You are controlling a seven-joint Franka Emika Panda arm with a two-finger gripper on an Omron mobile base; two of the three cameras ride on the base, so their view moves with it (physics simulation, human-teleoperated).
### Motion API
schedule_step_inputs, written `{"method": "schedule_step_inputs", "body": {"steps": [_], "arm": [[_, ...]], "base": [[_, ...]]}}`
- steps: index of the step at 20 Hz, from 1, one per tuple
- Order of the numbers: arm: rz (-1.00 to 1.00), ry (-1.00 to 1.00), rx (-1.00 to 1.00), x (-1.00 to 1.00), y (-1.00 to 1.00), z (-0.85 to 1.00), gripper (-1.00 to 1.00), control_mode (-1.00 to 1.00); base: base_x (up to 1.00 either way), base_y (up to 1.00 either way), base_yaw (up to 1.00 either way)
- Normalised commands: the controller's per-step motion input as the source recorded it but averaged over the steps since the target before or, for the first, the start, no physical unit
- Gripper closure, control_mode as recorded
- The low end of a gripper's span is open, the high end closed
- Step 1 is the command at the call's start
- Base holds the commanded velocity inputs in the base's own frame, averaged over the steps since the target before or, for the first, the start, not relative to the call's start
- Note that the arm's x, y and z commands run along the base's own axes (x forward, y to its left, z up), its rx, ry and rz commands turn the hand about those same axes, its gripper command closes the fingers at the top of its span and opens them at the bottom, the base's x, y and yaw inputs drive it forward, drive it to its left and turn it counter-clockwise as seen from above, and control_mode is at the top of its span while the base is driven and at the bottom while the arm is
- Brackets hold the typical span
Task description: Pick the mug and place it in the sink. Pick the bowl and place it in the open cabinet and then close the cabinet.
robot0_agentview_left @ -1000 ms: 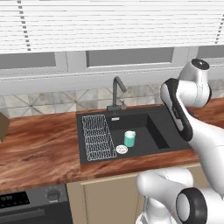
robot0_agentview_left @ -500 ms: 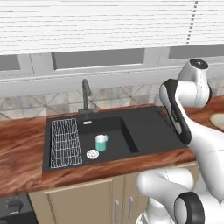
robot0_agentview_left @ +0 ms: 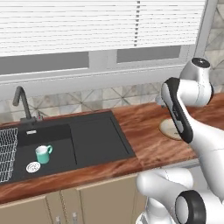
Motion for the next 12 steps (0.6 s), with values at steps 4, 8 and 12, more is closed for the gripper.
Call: {"method": "schedule_step_inputs", "body": {"steps": [4, 8, 12], "arm": [[0.00, 0.00, 0.00, 0.00, 0.00, 0.00, -1.00, 1.00], [0.00, 0.00, 0.00, 0.00, 0.00, 0.00, -1.00, 1.00], [0.00, 0.00, 0.00, 0.00, 0.00, 0.00, -1.00, 1.00]], "base": [[0.03, -0.52, -0.12], [0.00, -0.17, -0.33], [0.01, -0.09, -0.40]]}}
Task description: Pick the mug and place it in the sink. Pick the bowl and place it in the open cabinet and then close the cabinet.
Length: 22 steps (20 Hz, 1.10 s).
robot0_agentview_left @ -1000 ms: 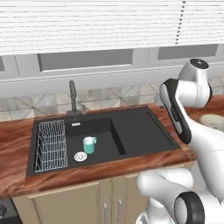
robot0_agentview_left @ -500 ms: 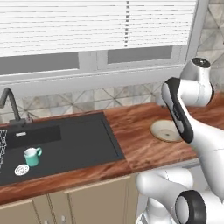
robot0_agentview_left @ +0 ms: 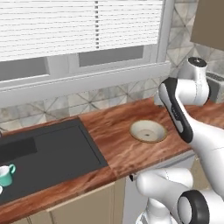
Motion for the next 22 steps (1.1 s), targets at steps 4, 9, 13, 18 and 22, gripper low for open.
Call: {"method": "schedule_step_inputs", "body": {"steps": [4, 9, 13, 18, 22], "arm": [[0.00, 0.00, 0.00, 0.00, 0.00, 0.00, -1.00, 1.00], [0.00, 0.00, 0.00, 0.00, 0.00, 0.00, -1.00, 1.00], [0.00, 0.00, 0.00, 0.00, 0.00, 0.00, -1.00, 1.00], [0.00, 0.00, 0.00, 0.00, 0.00, 0.00, -1.00, 1.00], [0.00, 0.00, 0.00, 0.00, 0.00, 0.00, -1.00, 1.00]], "base": [[0.12, -0.32, -0.43], [0.21, -0.13, -0.35], [0.50, -0.05, -0.23], [0.83, 0.00, -0.01], [0.89, -0.21, 0.24]]}}
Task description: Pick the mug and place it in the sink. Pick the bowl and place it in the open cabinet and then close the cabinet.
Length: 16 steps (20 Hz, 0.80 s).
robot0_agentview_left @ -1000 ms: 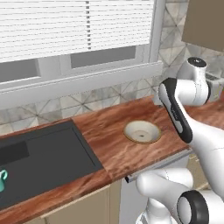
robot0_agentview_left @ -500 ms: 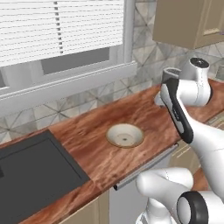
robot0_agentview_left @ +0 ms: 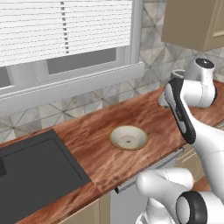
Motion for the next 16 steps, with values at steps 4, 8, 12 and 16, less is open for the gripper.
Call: {"method": "schedule_step_inputs", "body": {"steps": [4, 8, 12, 16], "arm": [[0.00, 0.00, 0.00, 0.00, 0.00, 0.00, -1.00, 1.00], [0.00, 0.00, 0.00, 0.00, 0.00, 0.00, -1.00, 1.00], [0.00, 0.00, 0.00, 0.00, 0.00, 0.00, -1.00, 1.00], [0.00, 0.00, 0.00, 0.00, 0.00, 0.00, -1.00, 1.00]], "base": [[0.52, -0.73, 0.45], [0.26, -0.88, 0.58], [0.30, 0.25, 0.26], [0.04, 0.84, -0.08]]}}
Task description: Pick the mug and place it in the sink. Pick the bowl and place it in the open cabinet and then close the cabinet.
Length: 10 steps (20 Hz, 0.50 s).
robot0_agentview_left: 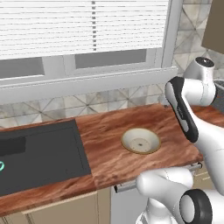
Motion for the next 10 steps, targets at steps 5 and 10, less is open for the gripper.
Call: {"method": "schedule_step_inputs", "body": {"steps": [5, 10], "arm": [[0.00, 0.00, 0.00, 0.00, 0.00, 0.00, -1.00, 1.00], [0.00, 0.00, 0.00, 0.00, 0.00, 0.00, -1.00, 1.00]], "base": [[0.11, 0.32, -0.03], [0.25, -0.58, 0.00]]}}
